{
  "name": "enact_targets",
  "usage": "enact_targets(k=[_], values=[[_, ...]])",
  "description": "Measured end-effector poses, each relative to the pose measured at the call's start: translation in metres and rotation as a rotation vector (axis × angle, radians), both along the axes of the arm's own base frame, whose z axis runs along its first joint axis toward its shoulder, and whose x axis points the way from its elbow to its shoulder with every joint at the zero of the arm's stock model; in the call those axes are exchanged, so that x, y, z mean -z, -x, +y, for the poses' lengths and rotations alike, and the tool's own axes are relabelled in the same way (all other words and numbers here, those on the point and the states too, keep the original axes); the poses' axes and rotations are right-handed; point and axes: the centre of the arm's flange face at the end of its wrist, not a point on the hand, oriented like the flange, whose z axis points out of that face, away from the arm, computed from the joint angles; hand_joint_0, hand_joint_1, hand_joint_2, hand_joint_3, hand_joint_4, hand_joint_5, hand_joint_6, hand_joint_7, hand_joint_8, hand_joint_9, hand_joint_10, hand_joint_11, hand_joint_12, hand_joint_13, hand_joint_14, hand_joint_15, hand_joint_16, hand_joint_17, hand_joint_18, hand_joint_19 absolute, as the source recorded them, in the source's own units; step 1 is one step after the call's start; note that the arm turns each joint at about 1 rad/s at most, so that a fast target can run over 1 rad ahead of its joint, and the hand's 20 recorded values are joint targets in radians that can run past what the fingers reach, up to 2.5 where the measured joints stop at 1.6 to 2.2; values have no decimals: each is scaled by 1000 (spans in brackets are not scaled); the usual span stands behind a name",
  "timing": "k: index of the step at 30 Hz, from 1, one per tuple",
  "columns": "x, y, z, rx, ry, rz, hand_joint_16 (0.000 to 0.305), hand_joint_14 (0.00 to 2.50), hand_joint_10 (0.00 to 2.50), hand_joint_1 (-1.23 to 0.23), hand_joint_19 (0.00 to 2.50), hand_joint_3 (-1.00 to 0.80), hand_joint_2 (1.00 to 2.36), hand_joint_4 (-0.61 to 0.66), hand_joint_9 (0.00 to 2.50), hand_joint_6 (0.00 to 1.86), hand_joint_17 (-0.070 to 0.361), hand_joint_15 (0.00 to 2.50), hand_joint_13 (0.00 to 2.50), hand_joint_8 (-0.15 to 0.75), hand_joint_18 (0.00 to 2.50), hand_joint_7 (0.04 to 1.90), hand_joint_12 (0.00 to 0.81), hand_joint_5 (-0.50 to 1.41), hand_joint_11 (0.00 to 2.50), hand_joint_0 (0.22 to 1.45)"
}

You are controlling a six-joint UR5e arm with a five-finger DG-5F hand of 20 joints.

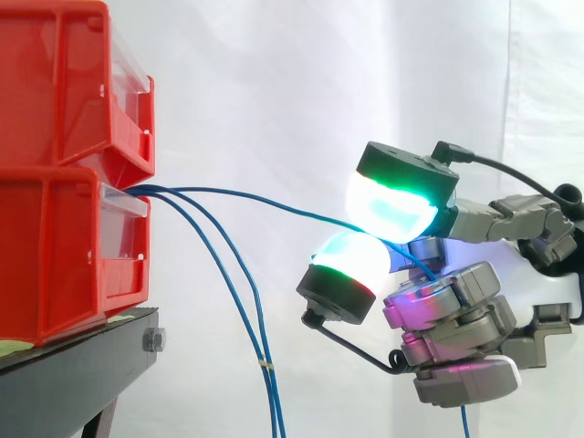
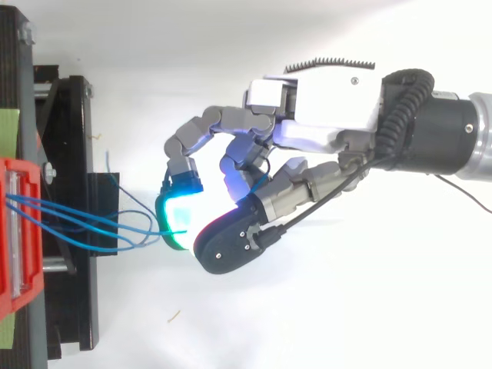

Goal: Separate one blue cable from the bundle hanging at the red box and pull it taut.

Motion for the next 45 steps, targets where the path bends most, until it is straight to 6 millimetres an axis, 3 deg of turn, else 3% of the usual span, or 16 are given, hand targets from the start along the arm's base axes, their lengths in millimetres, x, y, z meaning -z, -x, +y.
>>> enact_targets(k=[45], values=[[0, -1, 6, -9, 38, 4, 42, 1908, 1198, -828, 1475, -254, 1015, -103, 992, 886, 96, 1396, 890, 323, 1326, 1177, 383, -191, 1502, 710]])
